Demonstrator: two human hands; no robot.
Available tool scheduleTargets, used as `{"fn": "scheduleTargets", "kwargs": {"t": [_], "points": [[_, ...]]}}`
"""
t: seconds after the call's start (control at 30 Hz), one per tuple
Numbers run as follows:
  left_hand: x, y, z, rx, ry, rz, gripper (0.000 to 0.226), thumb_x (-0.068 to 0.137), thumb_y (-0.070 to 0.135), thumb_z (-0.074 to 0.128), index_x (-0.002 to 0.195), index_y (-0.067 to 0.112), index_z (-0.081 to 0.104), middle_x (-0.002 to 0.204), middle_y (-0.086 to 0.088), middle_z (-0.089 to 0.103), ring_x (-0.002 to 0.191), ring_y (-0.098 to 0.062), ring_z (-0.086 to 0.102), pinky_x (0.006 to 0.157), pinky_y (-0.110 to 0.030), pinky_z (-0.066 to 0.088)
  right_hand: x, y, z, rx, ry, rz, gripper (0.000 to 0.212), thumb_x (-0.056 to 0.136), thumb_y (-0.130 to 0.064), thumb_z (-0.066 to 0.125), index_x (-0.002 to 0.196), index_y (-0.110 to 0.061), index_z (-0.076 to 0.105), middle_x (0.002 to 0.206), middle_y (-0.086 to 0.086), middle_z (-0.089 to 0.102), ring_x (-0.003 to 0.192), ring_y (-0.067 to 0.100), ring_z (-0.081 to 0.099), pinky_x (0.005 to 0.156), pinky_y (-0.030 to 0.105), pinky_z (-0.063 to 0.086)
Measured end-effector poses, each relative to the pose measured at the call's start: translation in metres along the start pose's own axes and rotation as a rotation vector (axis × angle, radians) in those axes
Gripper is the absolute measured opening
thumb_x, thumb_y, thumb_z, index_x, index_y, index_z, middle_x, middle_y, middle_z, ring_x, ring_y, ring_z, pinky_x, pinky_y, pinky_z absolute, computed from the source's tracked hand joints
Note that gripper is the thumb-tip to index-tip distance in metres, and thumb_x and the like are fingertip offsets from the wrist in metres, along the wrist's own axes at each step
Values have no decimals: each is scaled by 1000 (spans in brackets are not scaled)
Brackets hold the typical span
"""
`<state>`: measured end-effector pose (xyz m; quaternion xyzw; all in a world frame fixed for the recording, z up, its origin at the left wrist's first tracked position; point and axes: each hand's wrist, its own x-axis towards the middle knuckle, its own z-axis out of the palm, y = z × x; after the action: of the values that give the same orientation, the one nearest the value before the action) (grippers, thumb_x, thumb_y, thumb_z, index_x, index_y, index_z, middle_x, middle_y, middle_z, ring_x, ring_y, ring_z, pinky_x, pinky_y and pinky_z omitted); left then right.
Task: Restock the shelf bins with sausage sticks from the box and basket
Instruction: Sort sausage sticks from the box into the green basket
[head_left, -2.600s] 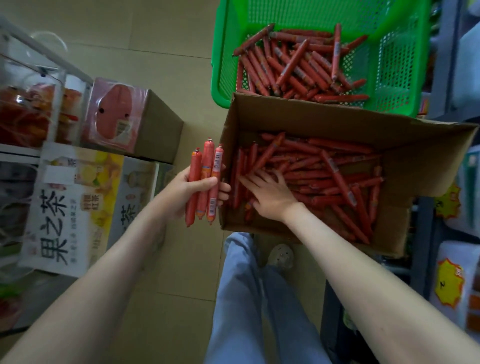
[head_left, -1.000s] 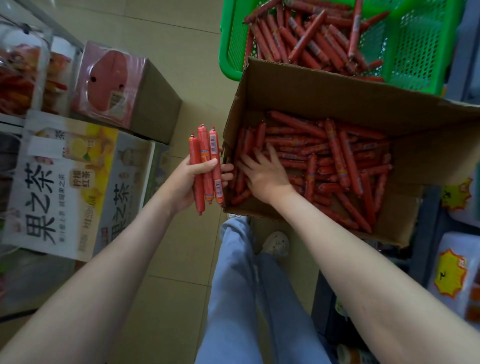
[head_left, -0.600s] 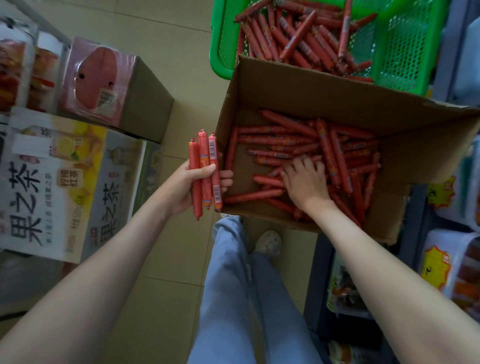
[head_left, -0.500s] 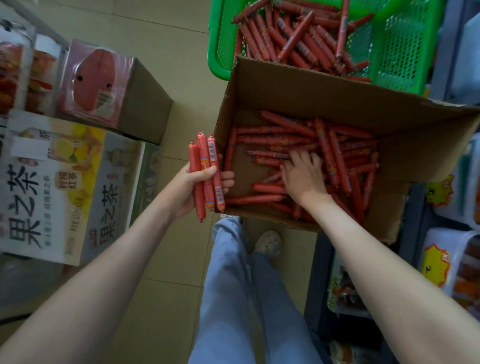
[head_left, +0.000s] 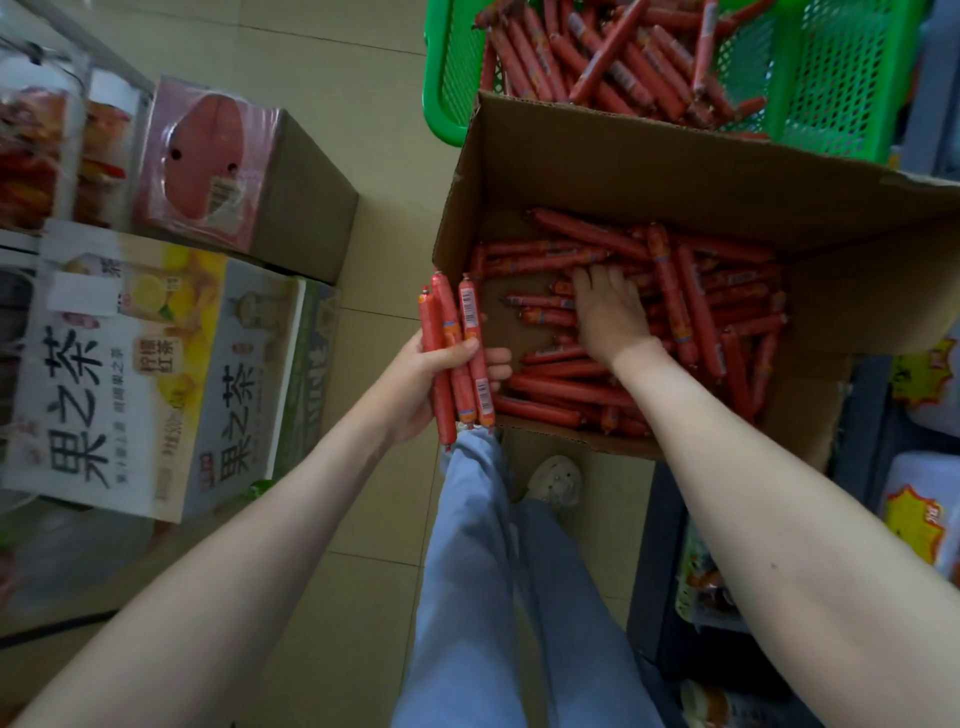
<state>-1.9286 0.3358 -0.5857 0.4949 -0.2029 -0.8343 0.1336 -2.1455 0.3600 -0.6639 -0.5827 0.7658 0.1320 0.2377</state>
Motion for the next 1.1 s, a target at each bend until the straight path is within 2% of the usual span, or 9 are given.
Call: {"fn": "scheduleTargets", "kwargs": {"t": [0.17,0.3,0.4,0.53,0.63,0.8,0.93,1.0,1.1], "points": [[-2,-3,3,37,-13,-34,52,83,6,55,132,1,39,99,-23,69,86,-32,69,84,-41,56,2,0,0,-70,-83,-3,52,90,-5,45,140,-9,35,143,16,30,131,33,25,107,41,23],[0,-2,9,74,-53,-76,47,89,4,53,134,2,40,103,-24,67,88,-31,69,86,-42,55,1,-1,-5,-101,-97,22,55,89,-7,48,141,-16,34,146,14,28,134,33,21,108,43,20],[5,0,14,42,-41,-60,50,82,8,58,130,4,43,102,-24,68,89,-32,69,86,-43,55,-10,2,-1,-96,-49,-25,54,90,-3,41,142,-16,32,143,9,39,133,29,25,108,44,19],[14,4,18,43,-33,-32,51,81,10,59,129,6,43,101,-22,69,91,-32,69,84,-41,56,-22,21,0,4,-2,-142,39,89,2,38,124,-12,50,128,10,54,125,28,34,99,39,25],[20,6,21,70,-32,-29,55,79,11,60,131,6,43,100,-20,70,88,-29,69,82,-39,57,-33,37,-10,280,63,-182,27,91,-8,52,118,-7,55,119,14,56,120,31,40,97,36,32],[29,7,28,84,-55,-28,51,81,10,59,129,6,44,102,-20,69,89,-29,69,85,-41,55,-44,42,-48,829,230,30,33,94,-27,55,124,-12,50,116,3,53,108,13,48,90,20,33],[36,7,34,74,-42,-47,45,86,6,57,129,6,44,101,-20,69,88,-29,69,85,-41,55,-39,45,-46,947,155,162,43,96,-32,51,134,-12,44,131,-2,52,122,13,46,91,15,31],[40,8,37,84,-20,-55,42,90,3,54,131,7,43,103,-21,68,88,-29,68,87,-42,53,-32,46,-36,1006,42,164,46,99,-34,44,139,-12,42,140,-2,46,131,13,40,100,16,28],[46,8,39,98,23,-57,42,91,3,53,132,7,42,103,-21,68,86,-28,69,85,-41,54,-15,43,-23,761,-94,84,41,103,-30,31,139,-14,46,146,6,42,135,23,37,108,25,24]]}}
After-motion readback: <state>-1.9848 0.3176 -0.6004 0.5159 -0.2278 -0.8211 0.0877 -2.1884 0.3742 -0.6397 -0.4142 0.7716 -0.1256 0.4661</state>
